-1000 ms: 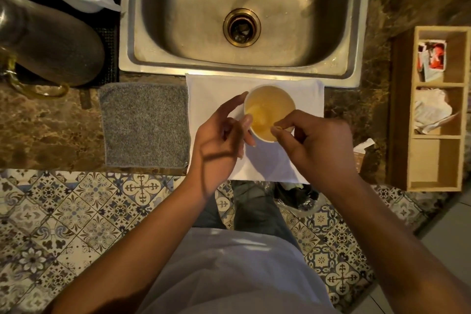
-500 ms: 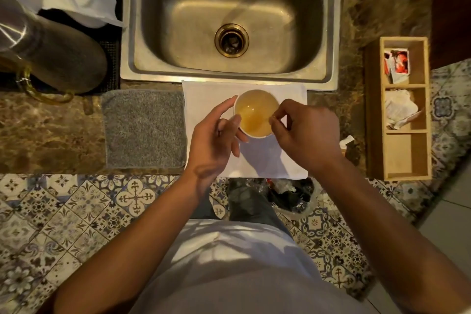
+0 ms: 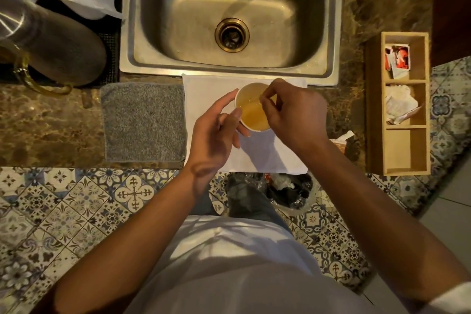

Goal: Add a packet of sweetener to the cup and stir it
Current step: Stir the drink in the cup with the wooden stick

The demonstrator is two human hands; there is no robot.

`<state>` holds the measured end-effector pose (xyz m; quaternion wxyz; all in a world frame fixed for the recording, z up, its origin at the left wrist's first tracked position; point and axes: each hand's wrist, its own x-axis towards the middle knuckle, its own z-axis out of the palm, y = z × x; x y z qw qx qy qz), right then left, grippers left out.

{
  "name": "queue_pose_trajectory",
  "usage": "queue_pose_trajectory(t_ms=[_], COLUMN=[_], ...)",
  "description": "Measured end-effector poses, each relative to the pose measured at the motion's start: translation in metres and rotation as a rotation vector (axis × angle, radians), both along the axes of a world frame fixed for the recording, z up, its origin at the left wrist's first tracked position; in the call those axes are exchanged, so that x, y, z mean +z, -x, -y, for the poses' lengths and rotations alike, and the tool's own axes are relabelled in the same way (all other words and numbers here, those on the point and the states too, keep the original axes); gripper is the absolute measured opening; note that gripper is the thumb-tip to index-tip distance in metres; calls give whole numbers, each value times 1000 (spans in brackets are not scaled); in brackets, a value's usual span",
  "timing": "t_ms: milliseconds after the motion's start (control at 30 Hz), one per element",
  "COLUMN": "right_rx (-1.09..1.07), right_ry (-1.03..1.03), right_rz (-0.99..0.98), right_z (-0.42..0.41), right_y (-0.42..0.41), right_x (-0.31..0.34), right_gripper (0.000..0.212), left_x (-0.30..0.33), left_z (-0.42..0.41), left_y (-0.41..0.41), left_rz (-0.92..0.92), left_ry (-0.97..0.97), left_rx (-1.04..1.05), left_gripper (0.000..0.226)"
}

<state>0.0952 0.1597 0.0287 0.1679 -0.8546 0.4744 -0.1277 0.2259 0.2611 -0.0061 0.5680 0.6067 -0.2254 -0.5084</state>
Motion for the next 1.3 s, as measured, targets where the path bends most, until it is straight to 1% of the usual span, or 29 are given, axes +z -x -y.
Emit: queue_pose_trajectory(t_ms=[200,367,500,600,733,833,900,1000,1067,1167,1300], right_rx=[32,76,75,41,19,37,74,115,109,81,95], right_ry=[-25,-102,-74,-48,4,-31,-57,-75,-44,-6,-52], right_rz=[-135,-103,-40,-38,-122,-191,-196,-142,-114,-163,-218], right_z=[-4,-25,-28,-17,-6,-12,-19,-24,-22,-13,-11], right_y=[21,15,-1,-4,8,19,20,12,6,8,18], right_x=[7,9,4,1,5,11,14,13,10,8,13], right_gripper=[19,25,19,21,20,19,19,22,23,22,18], left_x=[-1,-3,-5,-4,-1,3,4,3,2,2,7], left_z=[-1,0,0,0,-1,-1,-2,0,0,0,1], left_y=[-1,-1,-1,-1,-2,-1,-1,-2,-1,-1,-1], left_rz=[4,-26,-53,-54,-17,2,4,-19,-13,-16,44], left_ry=[8,23,15,10,4,-9,-6,3,8,9,-29], left_rx=[-5,-9,-3,-12,-26,-27,-29,-15,-10,-2,-11], left_gripper=[41,41,42,41,43,43,42,43,42,41,42])
